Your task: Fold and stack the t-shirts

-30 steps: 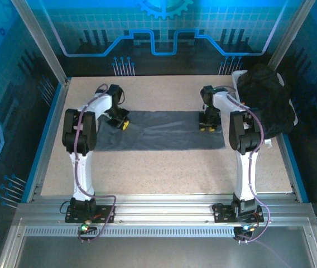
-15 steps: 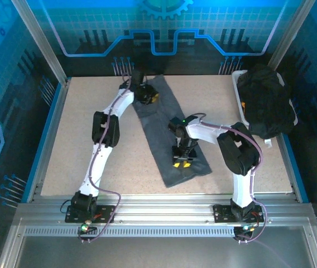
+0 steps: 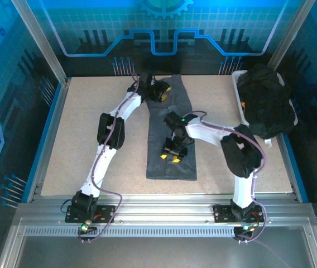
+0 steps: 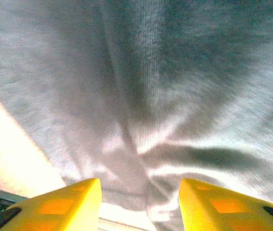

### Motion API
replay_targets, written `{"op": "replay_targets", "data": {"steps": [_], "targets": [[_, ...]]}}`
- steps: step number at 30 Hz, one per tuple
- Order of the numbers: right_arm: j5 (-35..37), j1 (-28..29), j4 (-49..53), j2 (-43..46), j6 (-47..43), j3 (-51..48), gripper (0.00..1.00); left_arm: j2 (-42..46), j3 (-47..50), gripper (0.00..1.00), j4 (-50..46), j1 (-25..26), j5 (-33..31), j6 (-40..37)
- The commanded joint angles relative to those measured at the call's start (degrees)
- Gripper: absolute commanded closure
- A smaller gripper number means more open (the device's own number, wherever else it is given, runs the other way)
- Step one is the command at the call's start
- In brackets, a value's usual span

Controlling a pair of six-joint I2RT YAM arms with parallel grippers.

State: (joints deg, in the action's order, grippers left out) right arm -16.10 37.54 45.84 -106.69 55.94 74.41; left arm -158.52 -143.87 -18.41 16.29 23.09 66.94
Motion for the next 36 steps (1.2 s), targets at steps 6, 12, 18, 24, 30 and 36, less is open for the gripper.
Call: {"op": "replay_targets", "data": {"steps": [6, 12, 18, 24, 30, 36], "targets": [[6.6, -8.7, 2.6, 26.4, -0.3, -22.0, 0.48, 43.5, 45.8, 0.51, -13.4, 0.1, -5.5, -9.4], [4.0, -9.3, -0.4, 29.7, -1.8, -31.7, 0.47, 61.2, 77.3, 0.5, -22.3, 3.3, 1.9, -15.2], [1.9, -8.0, -5.3, 22.3, -2.2, -30.4, 0.47, 68.0, 92.6, 0.44, -19.9, 8.5, 6.7, -13.2], [1.8, -6.0, -6.9, 17.8, -2.3, -28.4, 0.52, 66.3, 96.5, 0.43, -14.5, 14.6, 7.5, -8.3], [1.4, -5.5, -8.6, 16.5, -1.3, -28.4, 0.63, 61.4, 95.7, 0.49, -10.4, 15.8, 7.0, -6.5], [1.4, -4.9, -8.4, 15.8, -1.2, -26.9, 0.74, 56.9, 92.2, 0.75, -6.3, 16.0, 6.5, -4.6]]}}
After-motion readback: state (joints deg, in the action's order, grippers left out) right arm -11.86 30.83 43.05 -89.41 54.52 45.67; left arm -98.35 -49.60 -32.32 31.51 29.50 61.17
